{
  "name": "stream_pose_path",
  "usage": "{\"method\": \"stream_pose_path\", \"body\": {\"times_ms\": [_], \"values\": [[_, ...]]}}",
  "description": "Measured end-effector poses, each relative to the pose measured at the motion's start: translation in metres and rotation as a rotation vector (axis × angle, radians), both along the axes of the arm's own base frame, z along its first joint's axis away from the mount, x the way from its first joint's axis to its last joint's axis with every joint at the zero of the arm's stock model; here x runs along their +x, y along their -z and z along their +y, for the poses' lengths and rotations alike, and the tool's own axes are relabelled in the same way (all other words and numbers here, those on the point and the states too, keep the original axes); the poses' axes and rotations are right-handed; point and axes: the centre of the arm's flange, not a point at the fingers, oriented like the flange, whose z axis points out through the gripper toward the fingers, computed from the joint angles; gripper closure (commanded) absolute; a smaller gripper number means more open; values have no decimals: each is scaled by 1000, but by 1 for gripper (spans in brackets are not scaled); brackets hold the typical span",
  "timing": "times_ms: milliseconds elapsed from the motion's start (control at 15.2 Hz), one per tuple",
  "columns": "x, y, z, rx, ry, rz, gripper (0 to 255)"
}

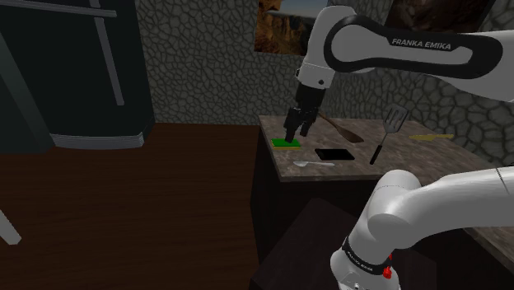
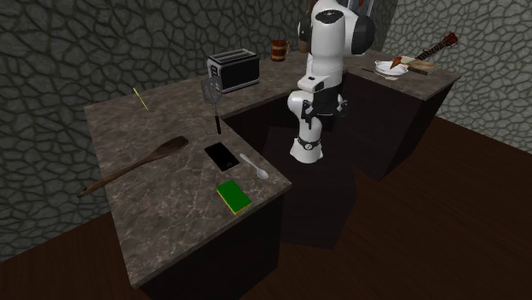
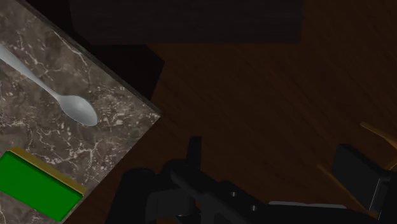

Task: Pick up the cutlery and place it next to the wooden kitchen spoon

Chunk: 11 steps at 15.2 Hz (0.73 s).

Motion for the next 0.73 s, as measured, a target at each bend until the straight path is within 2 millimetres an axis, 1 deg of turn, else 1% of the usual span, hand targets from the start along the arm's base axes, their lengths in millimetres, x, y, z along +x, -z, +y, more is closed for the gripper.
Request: {"method": "stream_pose_path", "body": {"times_ms": [66, 198, 396, 462, 726], "values": [[0, 0, 0, 0, 0, 0, 0], [-2, 10, -9, -15, -30, 8, 0], [-8, 35, -27, -50, -103, 25, 0], [-9, 44, -38, -61, -127, 32, 0], [-8, 74, -69, -113, -232, 57, 0]]}}
